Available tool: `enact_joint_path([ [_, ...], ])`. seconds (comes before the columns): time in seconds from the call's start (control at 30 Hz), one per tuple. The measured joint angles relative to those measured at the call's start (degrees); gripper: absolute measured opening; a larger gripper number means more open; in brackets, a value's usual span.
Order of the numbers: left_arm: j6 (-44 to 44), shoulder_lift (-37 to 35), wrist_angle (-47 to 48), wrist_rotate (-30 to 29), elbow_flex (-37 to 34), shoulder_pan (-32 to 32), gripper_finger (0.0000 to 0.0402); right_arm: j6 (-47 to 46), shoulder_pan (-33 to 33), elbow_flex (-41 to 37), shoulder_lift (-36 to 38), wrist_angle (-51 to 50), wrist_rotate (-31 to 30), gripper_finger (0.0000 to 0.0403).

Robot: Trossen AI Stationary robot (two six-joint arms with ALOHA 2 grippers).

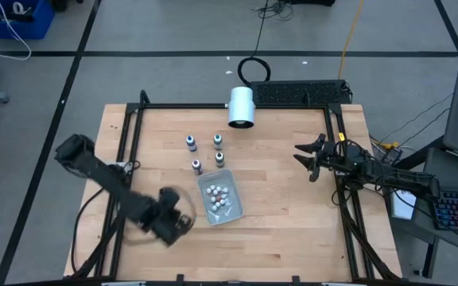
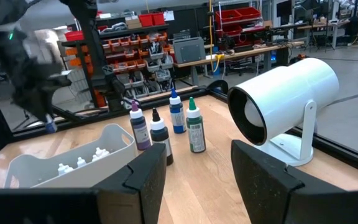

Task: Pick & Place food coloring
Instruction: Put the small blue food coloring bottle into the gray bin

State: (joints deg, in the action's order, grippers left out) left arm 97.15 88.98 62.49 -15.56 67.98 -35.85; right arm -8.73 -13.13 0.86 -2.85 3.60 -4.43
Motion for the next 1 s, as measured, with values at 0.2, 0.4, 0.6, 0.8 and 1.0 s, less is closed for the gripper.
enact_joint_path([
  [0.2,-31.9,0.3,0.0,1.4,8.3,16.7,0.0054,0.0,0.0,0.0,0.0,0.0,0.0,0.0169],
  [0.4,-53.1,4.8,-1.2,5.2,15.1,29.7,0.0054,0.0,0.0,0.0,0.0,0.0,0.0,0.0169],
  [0.6,-64.0,12.5,-5.6,12.2,17.4,35.2,0.0054,0.0,0.0,0.0,0.0,0.0,0.0,0.0169],
  [0.8,-68.1,19.8,-6.4,13.2,20.3,35.9,0.0054,0.0,0.0,0.0,0.0,0.0,0.0,0.0169],
  [1.0,-69.1,23.5,-9.3,14.6,20.7,35.7,0.0054,0.0,0.0,0.0,0.0,0.0,0.0,0.0169],
])
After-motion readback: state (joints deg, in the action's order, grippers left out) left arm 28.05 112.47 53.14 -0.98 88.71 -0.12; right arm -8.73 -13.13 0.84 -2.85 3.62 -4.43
